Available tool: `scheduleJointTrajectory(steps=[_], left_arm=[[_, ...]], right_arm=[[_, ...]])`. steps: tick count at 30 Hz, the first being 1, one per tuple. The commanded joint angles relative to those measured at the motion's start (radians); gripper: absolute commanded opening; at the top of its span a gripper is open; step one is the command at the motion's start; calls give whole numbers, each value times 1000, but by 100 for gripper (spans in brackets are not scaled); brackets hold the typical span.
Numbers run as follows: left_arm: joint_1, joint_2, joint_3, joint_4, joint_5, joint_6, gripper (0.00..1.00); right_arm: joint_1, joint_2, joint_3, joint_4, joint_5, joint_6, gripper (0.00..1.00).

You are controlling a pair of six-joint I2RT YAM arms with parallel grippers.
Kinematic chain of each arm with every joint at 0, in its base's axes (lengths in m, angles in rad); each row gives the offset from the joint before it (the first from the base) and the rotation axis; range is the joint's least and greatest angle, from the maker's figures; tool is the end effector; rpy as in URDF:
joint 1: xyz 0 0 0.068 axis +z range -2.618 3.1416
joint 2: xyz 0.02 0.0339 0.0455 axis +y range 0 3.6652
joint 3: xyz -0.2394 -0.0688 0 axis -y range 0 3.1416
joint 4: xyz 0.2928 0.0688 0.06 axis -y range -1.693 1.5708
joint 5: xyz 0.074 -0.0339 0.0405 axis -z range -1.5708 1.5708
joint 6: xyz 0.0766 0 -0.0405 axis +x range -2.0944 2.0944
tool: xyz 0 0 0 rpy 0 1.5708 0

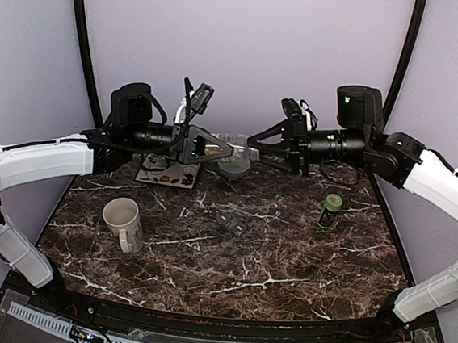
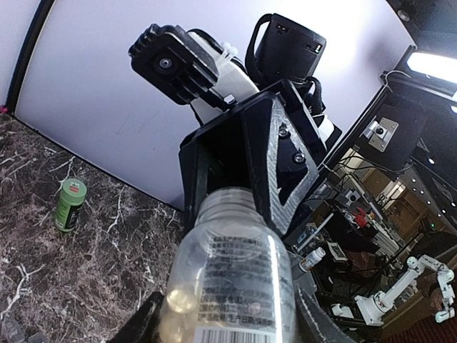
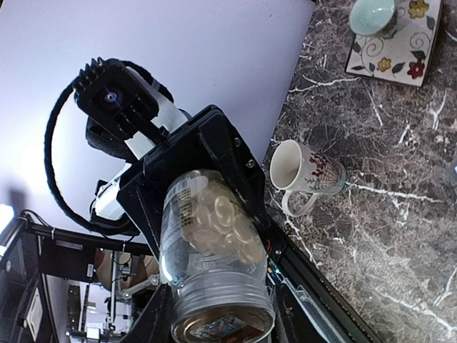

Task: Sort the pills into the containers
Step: Unscrew the lid of the pill bottle.

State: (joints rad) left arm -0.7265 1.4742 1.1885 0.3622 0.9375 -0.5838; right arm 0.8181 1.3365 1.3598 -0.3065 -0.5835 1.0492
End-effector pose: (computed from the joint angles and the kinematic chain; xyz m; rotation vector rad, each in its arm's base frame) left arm 0.2683 -0.3210 0.3360 0.9768 1.5184 -1.6781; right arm 0.2346 0.3122 0.3746 -0.2380 2.2344 1.7140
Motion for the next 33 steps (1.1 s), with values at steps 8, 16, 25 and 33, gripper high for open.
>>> scheduleJointTrajectory(steps=[8,16,25,33], left_arm=[[28,27,2,245,70,-237,0],[32,69,22,377,125,-458,0],[38,96,19,447,166,-589,0],[39,145,20,559,190,-690,0]], right_arm=[[22,24,112,-141,29,-376,22],[35,-24,57,-129,111,-664,27],[59,-72,-1,-87,228,-818,28],[77,-70,-1,-103,248,-873,32]])
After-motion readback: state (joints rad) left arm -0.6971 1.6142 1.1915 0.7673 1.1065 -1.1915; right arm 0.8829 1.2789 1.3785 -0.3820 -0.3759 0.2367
